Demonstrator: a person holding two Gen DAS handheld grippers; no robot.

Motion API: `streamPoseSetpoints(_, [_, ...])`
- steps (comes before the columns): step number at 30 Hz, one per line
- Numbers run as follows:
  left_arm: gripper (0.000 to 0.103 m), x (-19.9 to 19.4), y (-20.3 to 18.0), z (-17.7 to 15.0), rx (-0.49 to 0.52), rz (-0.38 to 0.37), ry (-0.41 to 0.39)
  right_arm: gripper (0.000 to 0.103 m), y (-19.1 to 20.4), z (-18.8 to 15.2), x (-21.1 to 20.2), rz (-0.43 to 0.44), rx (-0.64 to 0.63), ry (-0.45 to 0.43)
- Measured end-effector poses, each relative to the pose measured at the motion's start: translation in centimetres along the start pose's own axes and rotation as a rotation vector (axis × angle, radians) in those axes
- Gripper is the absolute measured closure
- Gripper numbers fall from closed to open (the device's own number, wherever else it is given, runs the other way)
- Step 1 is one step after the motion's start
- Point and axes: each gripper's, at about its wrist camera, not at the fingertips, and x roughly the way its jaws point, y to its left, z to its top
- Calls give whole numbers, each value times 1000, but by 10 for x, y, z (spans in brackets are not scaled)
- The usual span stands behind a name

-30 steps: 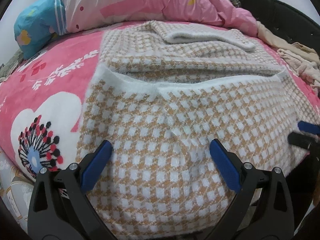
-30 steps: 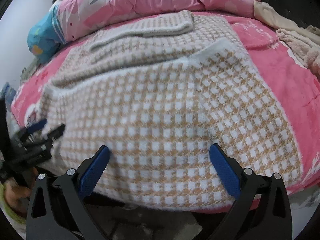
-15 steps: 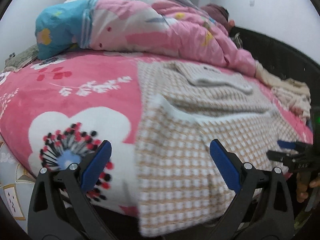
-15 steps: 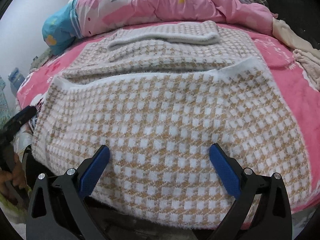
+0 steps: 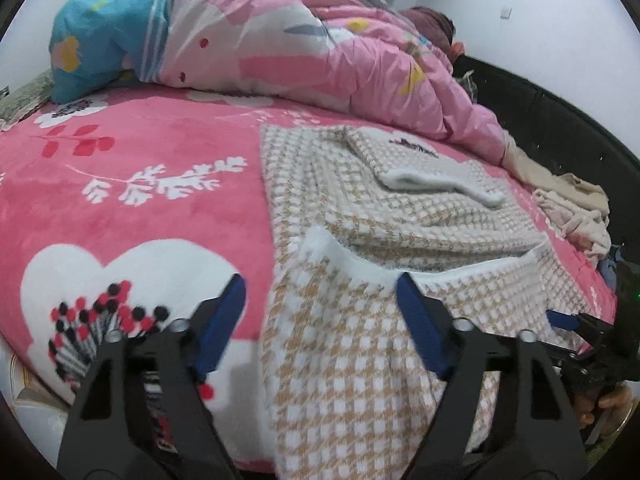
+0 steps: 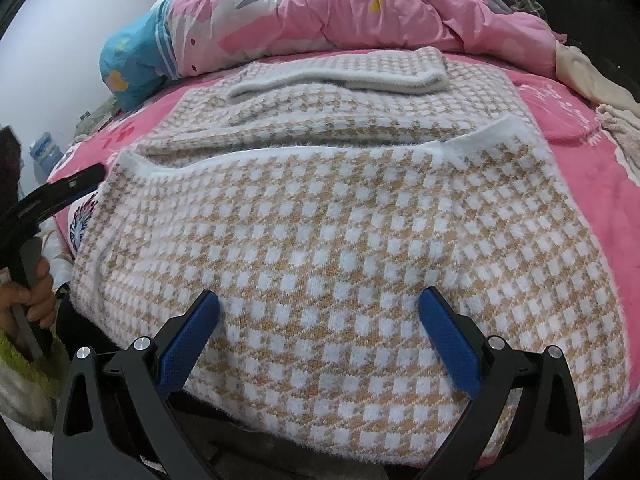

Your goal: Fold large clothes

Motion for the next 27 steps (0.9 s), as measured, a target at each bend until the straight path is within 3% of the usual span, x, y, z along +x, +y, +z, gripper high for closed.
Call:
streamPoseSetpoints(5, [63,10,-4,0,-4,-3,40,6,2,-1,-1,-5,1,0])
streamPoseSetpoints(8, [70,2,-10,-2,20,-33,33,6,1,-3,0,-5,0,-1])
streamPoseSetpoints(11, [70,-10,-22,-5,68,-99,15,6,1,-2,0,-6,1,-1])
streamPoseSetpoints(14, [70,-4,-26,-8,97,-89,46,6,1,-1,0,-4,0,0])
streamPoseSetpoints(27, [69,41,12,13,-37,-153,171,6,2,-2,0,-5,0,0])
